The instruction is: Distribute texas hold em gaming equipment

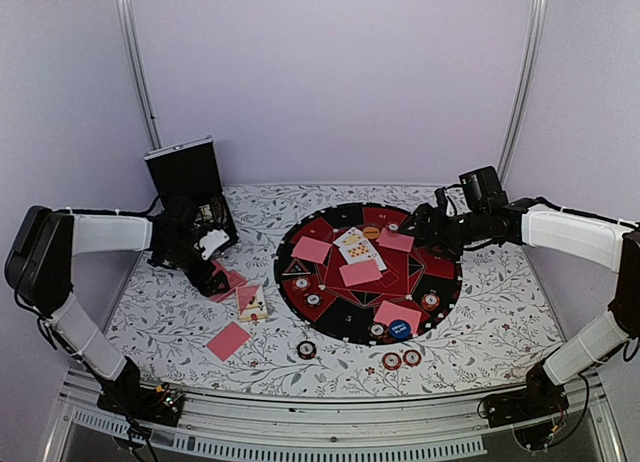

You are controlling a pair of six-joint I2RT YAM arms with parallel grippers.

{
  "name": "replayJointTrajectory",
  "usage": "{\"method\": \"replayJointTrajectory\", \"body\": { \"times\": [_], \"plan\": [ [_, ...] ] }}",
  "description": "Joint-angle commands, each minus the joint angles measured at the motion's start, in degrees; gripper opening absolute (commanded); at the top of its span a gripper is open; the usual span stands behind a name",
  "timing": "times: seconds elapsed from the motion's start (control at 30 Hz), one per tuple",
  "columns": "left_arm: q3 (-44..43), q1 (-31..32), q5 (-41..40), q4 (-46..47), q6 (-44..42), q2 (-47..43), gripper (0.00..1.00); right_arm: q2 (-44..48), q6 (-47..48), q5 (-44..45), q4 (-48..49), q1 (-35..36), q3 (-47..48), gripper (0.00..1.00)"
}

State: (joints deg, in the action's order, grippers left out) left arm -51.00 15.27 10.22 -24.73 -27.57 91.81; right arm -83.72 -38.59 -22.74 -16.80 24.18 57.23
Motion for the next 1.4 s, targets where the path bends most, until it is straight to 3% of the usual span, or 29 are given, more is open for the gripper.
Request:
{"method": "replayJointTrajectory", "body": {
  "times": [0.0,0.5,0.57,0.67,0.73,0.87,0.93,1.03,1.13,1.37],
  "plan": [
    [-2.1,0.5,0.4,-2.7,-0.5,-2.2,1.0,1.7,0.3,1.0,-1.0,-0.2,1.7,0.99],
    [-8.8,-2.0,1.6,-4.4,0.4,-11.4,1.0,5.5,2.3,5.0,-1.9,-2.3,0.5,0.99],
    [-9.4,-3.1,-3.4,-0.5,4.5,-12.9,1.0,7.6,3.6,9.3,-2.4,-3.3,-0.6,0.99],
    [-8.8,-7.3,-6.9,4.8,10.7,-16.3,1.0,12.3,6.5,23.2,-2.7,-3.7,-3.0,0.99],
    [-6.8,-11.1,-4.2,8.3,12.7,-19.2,1.0,16.2,9.4,35.0,0.3,-3.7,-6.6,0.99],
    [-1.0,-13.1,-1.3,14.5,11.7,-22.3,1.0,24.1,17.5,51.8,13.6,-3.7,-17.2,0.99],
    [1.7,-13.3,-1.6,17.7,13.2,-22.4,1.0,27.6,21.8,57.1,24.6,-3.8,-23.0,0.99],
    [9.0,-13.6,-1.8,28.9,15.1,-23.5,1.0,29.4,31.1,60.6,38.2,-3.8,-31.0,0.99],
    [12.5,-13.8,-2.3,37.0,17.1,-21.0,1.0,28.6,33.7,64.7,48.9,-4.6,-35.6,0.99],
    [18.8,-14.3,0.7,53.2,21.5,-15.9,1.0,20.8,37.9,63.1,70.9,-11.0,-43.4,0.99]
  ]
}}
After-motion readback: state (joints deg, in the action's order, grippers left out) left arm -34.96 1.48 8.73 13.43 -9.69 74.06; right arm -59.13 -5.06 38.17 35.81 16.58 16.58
